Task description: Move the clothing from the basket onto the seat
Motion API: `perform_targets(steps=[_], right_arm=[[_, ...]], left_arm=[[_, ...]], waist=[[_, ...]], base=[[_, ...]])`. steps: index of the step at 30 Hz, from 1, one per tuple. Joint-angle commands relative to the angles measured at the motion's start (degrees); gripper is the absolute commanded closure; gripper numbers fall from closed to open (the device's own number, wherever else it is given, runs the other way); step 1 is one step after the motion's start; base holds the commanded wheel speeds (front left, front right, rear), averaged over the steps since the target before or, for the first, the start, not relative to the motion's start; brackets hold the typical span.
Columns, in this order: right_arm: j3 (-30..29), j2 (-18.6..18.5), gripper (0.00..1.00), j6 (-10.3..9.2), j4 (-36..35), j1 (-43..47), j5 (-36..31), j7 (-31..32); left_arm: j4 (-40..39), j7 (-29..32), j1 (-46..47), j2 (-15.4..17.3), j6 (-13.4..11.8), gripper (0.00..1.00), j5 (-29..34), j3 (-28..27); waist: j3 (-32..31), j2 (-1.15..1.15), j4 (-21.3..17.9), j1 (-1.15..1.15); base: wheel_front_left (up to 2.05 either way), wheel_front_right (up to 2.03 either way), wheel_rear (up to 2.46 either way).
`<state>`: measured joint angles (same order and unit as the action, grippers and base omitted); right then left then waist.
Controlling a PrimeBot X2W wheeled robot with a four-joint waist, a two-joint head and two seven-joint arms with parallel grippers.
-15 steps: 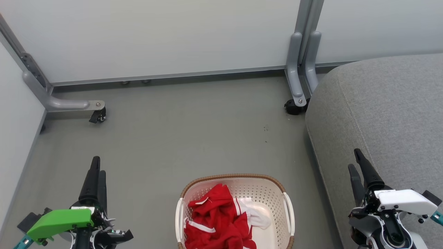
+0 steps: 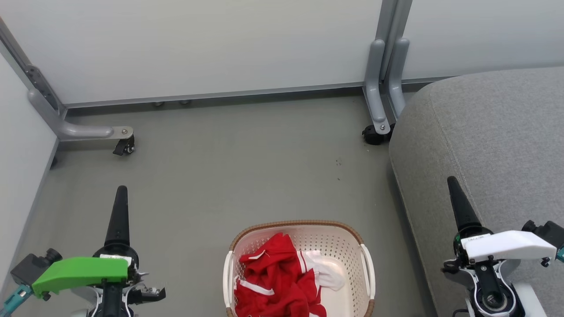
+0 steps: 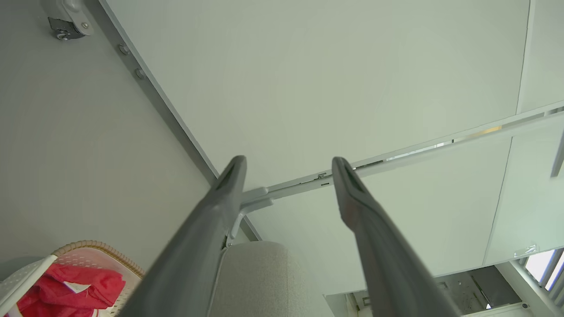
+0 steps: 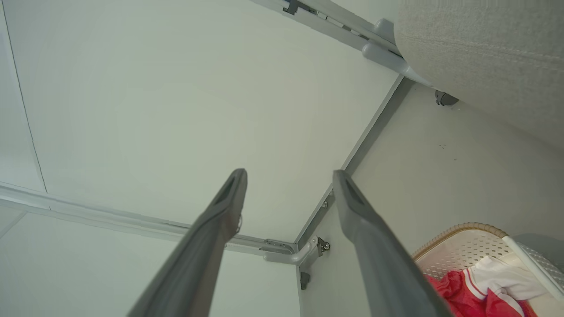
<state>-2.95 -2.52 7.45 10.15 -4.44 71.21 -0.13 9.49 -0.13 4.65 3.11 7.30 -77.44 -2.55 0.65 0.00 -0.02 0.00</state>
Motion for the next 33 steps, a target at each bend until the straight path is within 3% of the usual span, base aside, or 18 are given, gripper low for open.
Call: perform_targets(steps=[1,13,33], right_arm=[[0.4,-0.3,0.0,0.02,-1.5,-1.1,-3.1,-0.7],[2.6,-0.8,0.0,0.03,-2.7,0.0,-17.7,-3.2],[4.8,-1.0,0.0,0.03,-2.6,1.4,-35.6,-6.8]], left_arm=[[-1.5,-0.7,1.2,0.8,0.1,0.0,3.0,0.3],[-3.0,-3.2,-0.1,1.7,0.1,0.0,16.2,2.7],[-3.6,-6.8,-2.5,2.8,0.2,0.0,33.2,5.2]], waist=[[0.0,0.0,0.0,0.0],[0.1,0.0,0.0,0.0],[-0.2,0.0,0.0,0.0]], base=[[0.0,0.0,0.0],[0.0,0.0,0.0],[0.0,0.0,0.0]])
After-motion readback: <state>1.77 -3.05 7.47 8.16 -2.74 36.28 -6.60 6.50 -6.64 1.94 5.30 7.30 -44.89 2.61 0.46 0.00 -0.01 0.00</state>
